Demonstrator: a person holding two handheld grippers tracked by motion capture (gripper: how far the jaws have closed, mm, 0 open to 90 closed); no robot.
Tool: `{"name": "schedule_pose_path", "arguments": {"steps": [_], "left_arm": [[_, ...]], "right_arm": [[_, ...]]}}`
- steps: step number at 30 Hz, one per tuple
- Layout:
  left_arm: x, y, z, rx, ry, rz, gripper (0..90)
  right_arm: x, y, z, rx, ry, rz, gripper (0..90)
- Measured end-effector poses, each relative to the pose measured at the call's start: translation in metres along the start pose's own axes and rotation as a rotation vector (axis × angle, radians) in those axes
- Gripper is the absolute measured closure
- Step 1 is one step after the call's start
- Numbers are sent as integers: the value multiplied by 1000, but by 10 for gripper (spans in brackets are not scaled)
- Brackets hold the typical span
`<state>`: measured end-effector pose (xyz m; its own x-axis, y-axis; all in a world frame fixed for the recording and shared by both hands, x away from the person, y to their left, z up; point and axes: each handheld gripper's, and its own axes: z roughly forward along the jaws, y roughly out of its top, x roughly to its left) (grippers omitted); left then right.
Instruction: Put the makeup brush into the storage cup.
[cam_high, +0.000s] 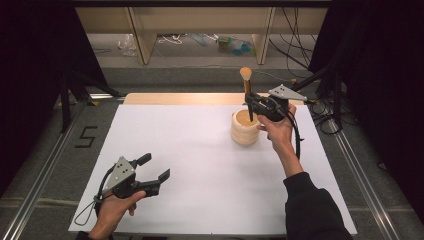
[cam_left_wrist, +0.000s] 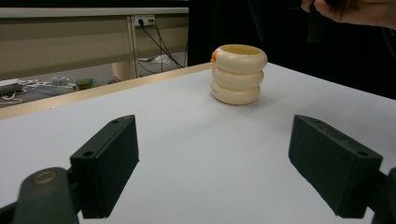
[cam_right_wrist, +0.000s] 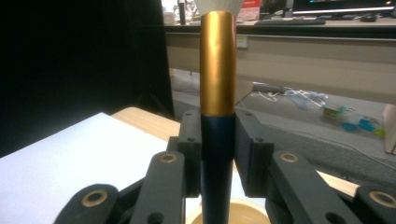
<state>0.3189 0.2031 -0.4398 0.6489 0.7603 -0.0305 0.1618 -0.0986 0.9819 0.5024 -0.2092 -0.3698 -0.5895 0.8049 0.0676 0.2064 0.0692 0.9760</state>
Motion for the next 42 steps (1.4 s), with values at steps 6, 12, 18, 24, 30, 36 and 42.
{"name": "schedule_pose_path", "arguments": {"steps": [6,12,18,24,30,36,42], "left_arm": [[0,0,0,1,-2,6,160],[0,0,0,3,-1,4,160],[0,0,-1,3,-2,11,160],[0,0,-1,0,-1,2,160],[0,0,-1,1,-2,10,160],[0,0,-1,-1,-1,4,160],[0,0,-1,6,0,11,160]], "right_arm": [[-6,-7,7,-20,-27,8,745],[-8,-12,13,-26,-38,7,745],[-10,-18,18,-25,-43,13,745],[-12,-25,23,-24,-54,9,745],[-12,-29,26,-13,-52,16,745],[-13,-34,28,-21,-56,28,744],[-16,-42,28,-12,-54,33,744]]}}
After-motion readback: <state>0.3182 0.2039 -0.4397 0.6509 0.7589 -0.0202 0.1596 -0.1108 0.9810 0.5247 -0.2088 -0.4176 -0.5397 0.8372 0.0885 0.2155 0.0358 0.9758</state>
